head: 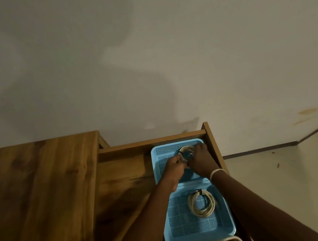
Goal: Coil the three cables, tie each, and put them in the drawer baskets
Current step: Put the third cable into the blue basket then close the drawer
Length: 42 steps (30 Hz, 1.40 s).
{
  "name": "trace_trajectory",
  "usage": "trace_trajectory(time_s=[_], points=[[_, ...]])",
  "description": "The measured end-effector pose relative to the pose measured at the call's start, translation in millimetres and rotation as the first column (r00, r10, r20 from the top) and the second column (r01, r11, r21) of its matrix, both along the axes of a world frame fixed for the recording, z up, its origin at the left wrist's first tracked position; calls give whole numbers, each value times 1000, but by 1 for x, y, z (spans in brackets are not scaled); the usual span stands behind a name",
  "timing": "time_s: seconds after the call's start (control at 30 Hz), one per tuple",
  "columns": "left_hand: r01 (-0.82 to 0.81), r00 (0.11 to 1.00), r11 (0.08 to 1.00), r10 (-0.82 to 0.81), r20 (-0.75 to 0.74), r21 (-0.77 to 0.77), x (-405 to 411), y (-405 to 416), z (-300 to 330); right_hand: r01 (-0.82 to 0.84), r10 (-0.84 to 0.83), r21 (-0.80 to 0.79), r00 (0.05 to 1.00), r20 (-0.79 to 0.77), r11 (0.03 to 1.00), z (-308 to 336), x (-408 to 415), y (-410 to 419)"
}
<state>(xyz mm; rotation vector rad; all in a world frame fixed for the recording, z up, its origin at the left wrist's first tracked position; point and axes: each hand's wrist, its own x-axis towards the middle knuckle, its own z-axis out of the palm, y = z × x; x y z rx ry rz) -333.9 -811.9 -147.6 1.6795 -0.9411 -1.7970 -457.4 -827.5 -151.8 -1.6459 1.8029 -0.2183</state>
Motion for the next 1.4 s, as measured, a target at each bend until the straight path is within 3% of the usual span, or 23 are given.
trace_trajectory(time_s=[0.03, 0.2, 0.37, 0.47, 0.53, 0.63, 0.77, 0.87, 0.93, 1.17, 1.4], points=[[21, 1000, 1000, -21, 6, -8, 0, 0, -3, -67, 65, -22, 995, -77, 998, -1, 0, 0], [114, 991, 993, -111, 75, -32, 4, 1, -10, -108, 86, -79, 965, -247, 991, -11, 0, 2], [85, 989, 994, -75, 126, -75, 14, 10, 13, 49, -61, -147, 995, -75, 988, -2, -4, 10], [17, 974, 973, 35, 223, -228, 39, 23, 20, 125, -113, -232, 992, 63, 965, 13, -16, 26], [-63, 915, 912, 215, 341, -406, 64, 38, 30, 136, -115, -334, 990, 83, 933, 29, -31, 48], [13, 696, 802, 422, 582, -597, 116, 65, 44, 265, -223, -358, 963, 153, 895, 35, -63, 97], [285, 408, 845, 320, 855, -453, 195, 111, 39, 435, -430, -146, 900, 68, 889, 13, -91, 154], [338, 285, 906, 160, 945, -255, 235, 144, 36, 453, -453, 25, 888, 80, 891, 8, -92, 187], [349, 250, 921, 87, 964, -174, 251, 168, 39, 422, -420, 25, 892, 168, 906, 17, -86, 209], [329, 301, 943, -63, 952, -42, 286, 245, 42, 405, -410, 64, 898, 159, 912, 38, -66, 242], [381, 328, 924, -172, 929, 36, 290, 249, 45, 447, -471, 178, 874, 124, 877, 55, -55, 244]])
